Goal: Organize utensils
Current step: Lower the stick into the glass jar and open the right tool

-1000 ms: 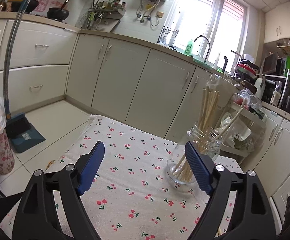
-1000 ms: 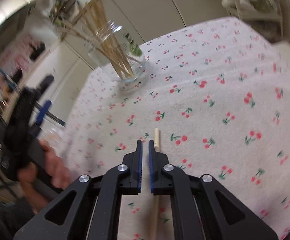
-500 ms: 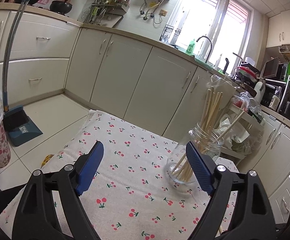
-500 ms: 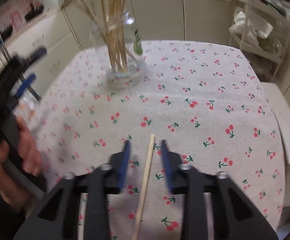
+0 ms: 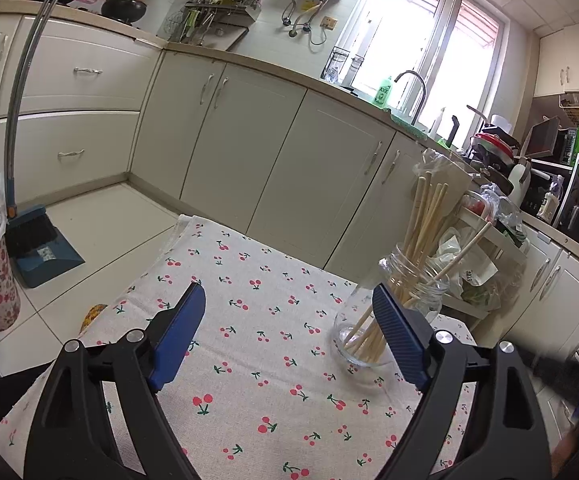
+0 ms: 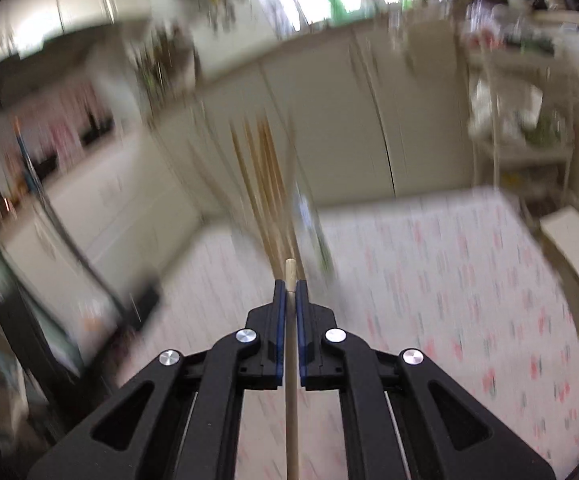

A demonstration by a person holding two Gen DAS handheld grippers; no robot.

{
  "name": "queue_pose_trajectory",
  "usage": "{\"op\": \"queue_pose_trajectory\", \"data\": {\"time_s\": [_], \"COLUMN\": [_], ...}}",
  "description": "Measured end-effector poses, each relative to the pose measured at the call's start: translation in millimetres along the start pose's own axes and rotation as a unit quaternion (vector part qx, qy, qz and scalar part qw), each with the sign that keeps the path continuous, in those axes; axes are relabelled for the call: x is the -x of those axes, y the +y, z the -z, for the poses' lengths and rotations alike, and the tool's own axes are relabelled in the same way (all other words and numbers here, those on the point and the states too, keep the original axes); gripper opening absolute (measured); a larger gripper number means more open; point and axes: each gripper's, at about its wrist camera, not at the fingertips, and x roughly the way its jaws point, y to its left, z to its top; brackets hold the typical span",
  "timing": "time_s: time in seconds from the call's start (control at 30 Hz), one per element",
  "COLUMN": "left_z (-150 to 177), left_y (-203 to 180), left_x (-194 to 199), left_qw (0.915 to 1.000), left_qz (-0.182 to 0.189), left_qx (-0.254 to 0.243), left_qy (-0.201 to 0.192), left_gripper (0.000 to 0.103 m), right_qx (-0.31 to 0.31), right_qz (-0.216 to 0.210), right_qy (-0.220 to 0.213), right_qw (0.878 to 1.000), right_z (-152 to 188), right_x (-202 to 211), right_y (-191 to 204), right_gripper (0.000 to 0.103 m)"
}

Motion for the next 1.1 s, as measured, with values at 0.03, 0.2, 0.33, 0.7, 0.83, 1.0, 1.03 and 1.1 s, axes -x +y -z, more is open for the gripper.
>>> {"op": "queue_pose_trajectory", "data": {"time_s": [0.03, 0.2, 0.33, 0.7, 0.83, 1.0, 1.03, 1.1], "left_z": [0, 2, 2, 4, 4, 4, 3, 3], "left_y": [0, -1, -2, 2, 1, 2, 2, 3], "left_x": [-1, -2, -3, -8, -8, -10, -10, -11], "left_qw": [1.0, 1.0, 1.0, 0.9997, 0.9998, 0.9996, 0.9995, 0.9995], "left_qz": [0.0, 0.003, 0.004, 0.004, 0.003, -0.001, -0.001, -0.002], "left_qx": [0.001, 0.001, 0.003, 0.017, 0.015, 0.021, 0.022, 0.023], "left_qy": [0.001, 0.004, 0.006, 0.015, 0.015, 0.021, 0.021, 0.022], "left_gripper": [0.082, 0.083, 0.083, 0.083, 0.083, 0.085, 0.085, 0.085], "right_qx": [-0.002, 0.007, 0.01, -0.001, 0.013, 0.022, 0.027, 0.037], "right_qz": [-0.002, 0.008, 0.009, 0.064, 0.066, 0.065, 0.065, 0.063], "right_qy": [-0.026, -0.154, -0.213, -0.237, -0.226, -0.21, -0.208, -0.202], "right_qw": [1.0, 0.988, 0.977, 0.969, 0.972, 0.975, 0.976, 0.977], "right_z": [-10, -65, -99, -113, -105, -88, -83, -76], "right_x": [1, -9, -33, -89, -99, -103, -101, -99], "right_y": [5, 31, 45, 33, 34, 31, 32, 34], "right_gripper": [0.006, 0.006, 0.006, 0.006, 0.006, 0.006, 0.006, 0.006]}}
